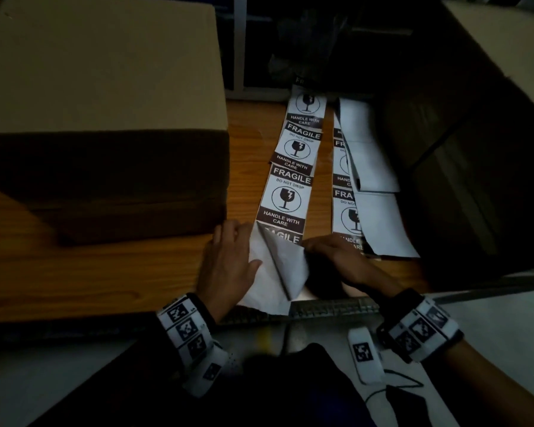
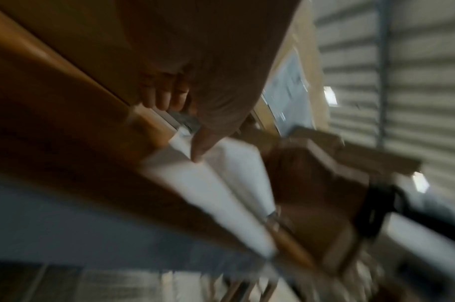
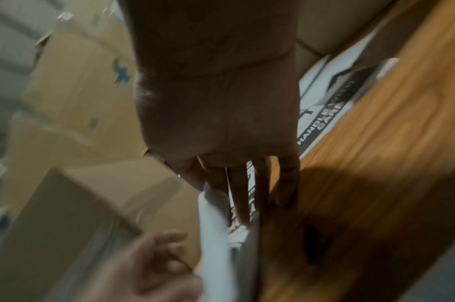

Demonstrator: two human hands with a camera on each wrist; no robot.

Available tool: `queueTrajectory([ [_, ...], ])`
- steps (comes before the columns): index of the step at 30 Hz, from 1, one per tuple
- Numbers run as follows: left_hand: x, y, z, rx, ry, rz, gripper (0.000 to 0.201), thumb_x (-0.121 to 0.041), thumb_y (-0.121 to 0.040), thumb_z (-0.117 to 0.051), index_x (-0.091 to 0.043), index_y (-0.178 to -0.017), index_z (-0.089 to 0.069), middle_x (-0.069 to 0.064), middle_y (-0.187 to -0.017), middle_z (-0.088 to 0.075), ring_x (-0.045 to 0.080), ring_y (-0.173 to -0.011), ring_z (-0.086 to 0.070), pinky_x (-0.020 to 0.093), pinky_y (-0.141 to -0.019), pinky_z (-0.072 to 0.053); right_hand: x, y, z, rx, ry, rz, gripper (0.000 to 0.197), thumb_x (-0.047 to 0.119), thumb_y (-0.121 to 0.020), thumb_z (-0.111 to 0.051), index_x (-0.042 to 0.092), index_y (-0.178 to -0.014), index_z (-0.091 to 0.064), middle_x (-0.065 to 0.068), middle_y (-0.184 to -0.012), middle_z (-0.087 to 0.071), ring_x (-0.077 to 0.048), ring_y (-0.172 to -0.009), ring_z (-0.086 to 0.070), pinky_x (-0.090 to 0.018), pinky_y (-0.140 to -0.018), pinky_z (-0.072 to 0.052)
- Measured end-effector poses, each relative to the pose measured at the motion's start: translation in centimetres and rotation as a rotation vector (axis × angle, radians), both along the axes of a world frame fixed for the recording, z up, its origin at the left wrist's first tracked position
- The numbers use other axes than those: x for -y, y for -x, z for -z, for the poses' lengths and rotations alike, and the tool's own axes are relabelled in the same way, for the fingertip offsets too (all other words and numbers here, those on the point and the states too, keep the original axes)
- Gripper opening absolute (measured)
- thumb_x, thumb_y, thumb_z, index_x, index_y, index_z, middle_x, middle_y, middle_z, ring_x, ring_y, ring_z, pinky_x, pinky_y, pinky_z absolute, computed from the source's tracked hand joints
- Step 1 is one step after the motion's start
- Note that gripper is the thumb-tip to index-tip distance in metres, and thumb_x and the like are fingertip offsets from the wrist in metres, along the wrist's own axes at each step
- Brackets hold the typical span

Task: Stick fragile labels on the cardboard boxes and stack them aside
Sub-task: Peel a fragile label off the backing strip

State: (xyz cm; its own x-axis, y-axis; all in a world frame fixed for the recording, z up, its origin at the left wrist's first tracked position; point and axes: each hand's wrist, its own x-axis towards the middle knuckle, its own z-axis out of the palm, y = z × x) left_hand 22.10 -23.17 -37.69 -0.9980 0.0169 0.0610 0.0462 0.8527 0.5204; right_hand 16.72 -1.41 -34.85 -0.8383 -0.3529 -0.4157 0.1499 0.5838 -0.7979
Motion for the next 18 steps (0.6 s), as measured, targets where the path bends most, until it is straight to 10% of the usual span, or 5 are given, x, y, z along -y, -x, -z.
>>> queueTrajectory([
  [4,-0.7,-1.6,-1.0,-0.204,-0.055,0.131,0.051,-0.007,-0.076,-0.073,-0.008,-0.124,-0.056,0.011,-0.128,-0.048,0.025,-0.115,-0.043,0.042,-0.092,-0.048,0.3,0.5,-0.8,-0.132,-0.090,-0.305,0.054,0.015,-0.077,-0.046,0.019,-0.128,-0.062,-0.003,-0.129,-0.064,-0.016,-0.117,-0.058,-0.034,-0.102,-0.043],
  [9,-2.2,-1.2,-0.7,0.104,0.012,0.332,0.093,-0.016,-0.076,-0.074,-0.023,-0.154,-0.022,-0.002,-0.160,-0.021,0.023,-0.148,-0.007,0.046,-0.120,-0.019,0.1,1.5,-0.5,-0.202,-0.094,-0.424,0.051,-0.007,-0.090,-0.051,0.011,-0.138,-0.051,-0.011,-0.136,-0.058,-0.023,-0.123,-0.055,-0.028,-0.102,-0.040],
  [12,-2.7,-0.5,-1.4,0.080,0.125,0.377,0.083,-0.018,-0.075,-0.075,-0.024,-0.147,-0.035,0.002,-0.147,-0.038,0.023,-0.140,-0.022,0.042,-0.116,-0.024,-0.3,1.5,0.3,-0.262,-0.099,-0.424,0.045,-0.005,-0.091,-0.051,0.010,-0.134,-0.054,-0.010,-0.135,-0.059,-0.023,-0.122,-0.055,-0.015,-0.091,-0.034],
  [16,-1.0,0.4,-3.2,-0.038,0.284,0.475,0.033,-0.019,-0.070,-0.077,-0.019,-0.100,-0.065,0.002,-0.099,-0.060,0.025,-0.101,-0.054,0.038,-0.093,-0.039,-0.6,1.1,1.3,-0.289,-0.082,-0.340,0.047,-0.003,-0.089,-0.055,0.014,-0.133,-0.056,-0.003,-0.134,-0.060,-0.014,-0.122,-0.054,-0.002,-0.082,-0.033],
  [18,-0.4,0.8,-3.6,0.004,0.341,0.490,0.022,-0.023,-0.076,-0.073,-0.019,-0.097,-0.067,-0.001,-0.094,-0.063,0.022,-0.095,-0.059,0.038,-0.092,-0.040,-0.7,0.8,1.6,-0.275,-0.029,-0.296,0.045,-0.001,-0.090,-0.056,0.014,-0.132,-0.057,-0.003,-0.133,-0.061,-0.015,-0.122,-0.055,-0.010,-0.091,-0.039],
])
